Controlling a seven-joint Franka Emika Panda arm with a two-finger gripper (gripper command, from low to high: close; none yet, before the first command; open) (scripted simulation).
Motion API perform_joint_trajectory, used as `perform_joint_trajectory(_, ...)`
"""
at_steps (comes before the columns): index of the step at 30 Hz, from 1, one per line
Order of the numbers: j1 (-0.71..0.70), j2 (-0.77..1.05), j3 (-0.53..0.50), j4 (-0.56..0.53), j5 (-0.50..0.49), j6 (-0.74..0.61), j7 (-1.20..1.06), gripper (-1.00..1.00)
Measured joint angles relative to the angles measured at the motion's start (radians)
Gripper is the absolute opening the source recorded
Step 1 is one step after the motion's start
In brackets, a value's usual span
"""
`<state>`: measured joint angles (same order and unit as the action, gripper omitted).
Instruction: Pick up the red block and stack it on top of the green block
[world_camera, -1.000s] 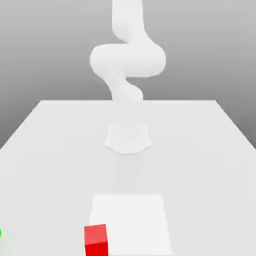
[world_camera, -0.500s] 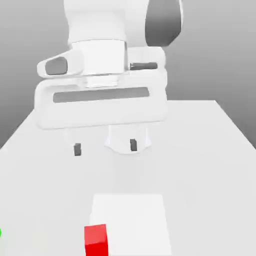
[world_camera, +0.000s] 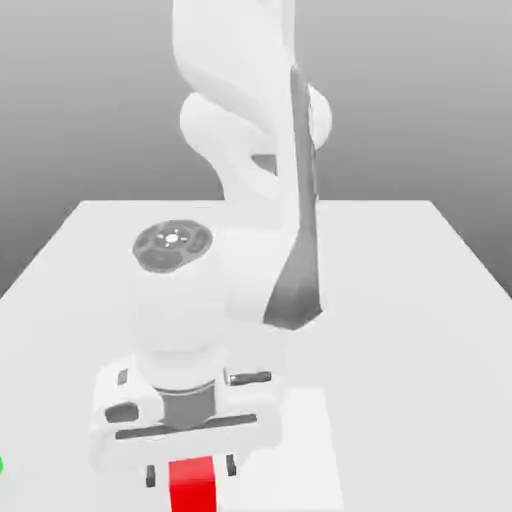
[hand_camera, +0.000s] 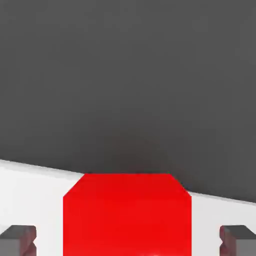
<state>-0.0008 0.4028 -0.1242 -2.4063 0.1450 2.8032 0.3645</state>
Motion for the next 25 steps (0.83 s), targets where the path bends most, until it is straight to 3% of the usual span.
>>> perform_joint_trajectory(5, -0.001, 0.001, 0.001, 0.000, -0.001, 0.000, 0.000, -1.00)
perform_joint_trajectory(10, 0.013, -0.145, -0.040, -0.016, -0.051, -0.129, 0.038, -1.00)
perform_joint_trajectory(18, -0.210, -0.077, -0.195, 0.181, 0.034, -0.279, -0.004, -1.00)
perform_joint_trajectory(21, -0.302, 0.044, -0.190, 0.253, 0.106, -0.238, -0.045, -1.00)
perform_joint_trajectory(22, -0.316, 0.070, -0.183, 0.261, 0.121, -0.221, -0.055, 1.00)
perform_joint_trajectory(25, -0.316, 0.070, -0.183, 0.261, 0.121, -0.221, -0.055, 1.00)
